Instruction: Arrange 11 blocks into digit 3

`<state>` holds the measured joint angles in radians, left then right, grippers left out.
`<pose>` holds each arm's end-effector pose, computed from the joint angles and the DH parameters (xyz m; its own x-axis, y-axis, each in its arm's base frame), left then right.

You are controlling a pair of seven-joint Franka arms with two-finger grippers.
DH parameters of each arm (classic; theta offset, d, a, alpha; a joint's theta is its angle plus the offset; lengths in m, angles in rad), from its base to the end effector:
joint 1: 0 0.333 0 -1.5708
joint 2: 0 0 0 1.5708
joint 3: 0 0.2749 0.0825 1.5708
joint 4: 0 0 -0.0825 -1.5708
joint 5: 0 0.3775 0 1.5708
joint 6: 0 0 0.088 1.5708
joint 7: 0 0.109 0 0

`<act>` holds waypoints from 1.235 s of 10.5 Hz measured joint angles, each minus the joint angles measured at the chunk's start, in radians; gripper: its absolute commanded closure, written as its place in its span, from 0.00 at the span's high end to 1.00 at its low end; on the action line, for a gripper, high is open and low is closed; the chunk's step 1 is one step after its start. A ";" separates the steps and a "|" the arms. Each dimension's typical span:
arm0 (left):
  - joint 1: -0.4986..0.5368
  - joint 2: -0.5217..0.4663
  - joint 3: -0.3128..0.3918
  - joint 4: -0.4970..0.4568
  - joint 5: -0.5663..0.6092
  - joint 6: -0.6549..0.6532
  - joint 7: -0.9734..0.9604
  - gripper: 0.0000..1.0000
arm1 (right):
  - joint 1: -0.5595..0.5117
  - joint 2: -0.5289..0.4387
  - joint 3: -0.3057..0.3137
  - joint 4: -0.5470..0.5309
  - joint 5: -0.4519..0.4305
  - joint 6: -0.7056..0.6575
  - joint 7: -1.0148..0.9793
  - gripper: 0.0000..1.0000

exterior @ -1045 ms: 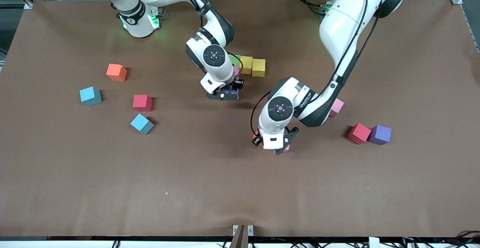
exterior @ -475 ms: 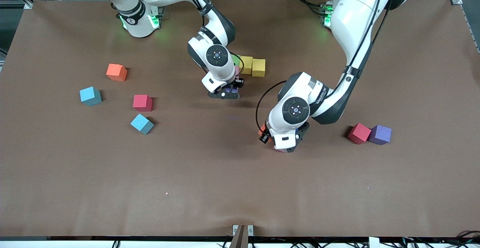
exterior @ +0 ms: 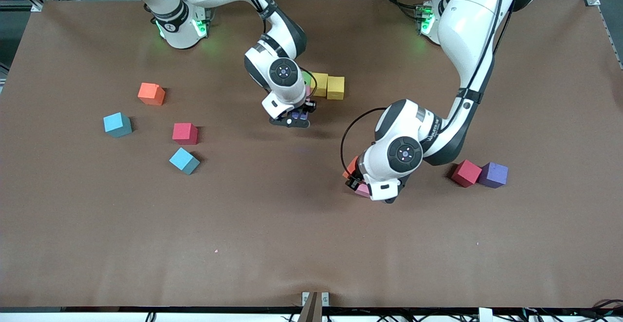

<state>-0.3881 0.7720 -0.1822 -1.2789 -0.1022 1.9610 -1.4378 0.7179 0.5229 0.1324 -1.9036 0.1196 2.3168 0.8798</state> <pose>0.6019 -0.3625 0.2624 0.5564 0.7997 -0.2256 0.8117 -0.5811 -0.0581 0.3911 0.4483 0.1839 0.9748 -0.1266 -0.1835 -0.1295 -0.9916 -0.0038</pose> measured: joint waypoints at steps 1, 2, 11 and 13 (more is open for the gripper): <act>0.000 -0.001 0.007 0.000 0.000 -0.016 0.005 0.08 | 0.000 0.000 0.000 0.000 0.000 -0.002 0.008 0.30; 0.000 -0.002 0.013 0.000 0.000 -0.036 0.006 0.08 | 0.002 0.000 0.000 0.000 0.000 -0.004 0.014 0.30; 0.006 -0.011 0.073 0.000 0.000 -0.147 0.012 0.09 | 0.035 0.002 -0.005 0.001 -0.005 -0.014 0.035 1.00; 0.013 -0.011 0.073 0.000 0.000 -0.147 0.012 0.09 | 0.041 0.017 -0.009 0.000 -0.011 -0.013 0.026 1.00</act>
<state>-0.3750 0.7606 -0.1091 -1.2791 -0.1023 1.8136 -1.4260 0.7593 0.5397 0.1237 -1.9033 0.1089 2.3040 0.9054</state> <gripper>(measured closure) 0.374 0.207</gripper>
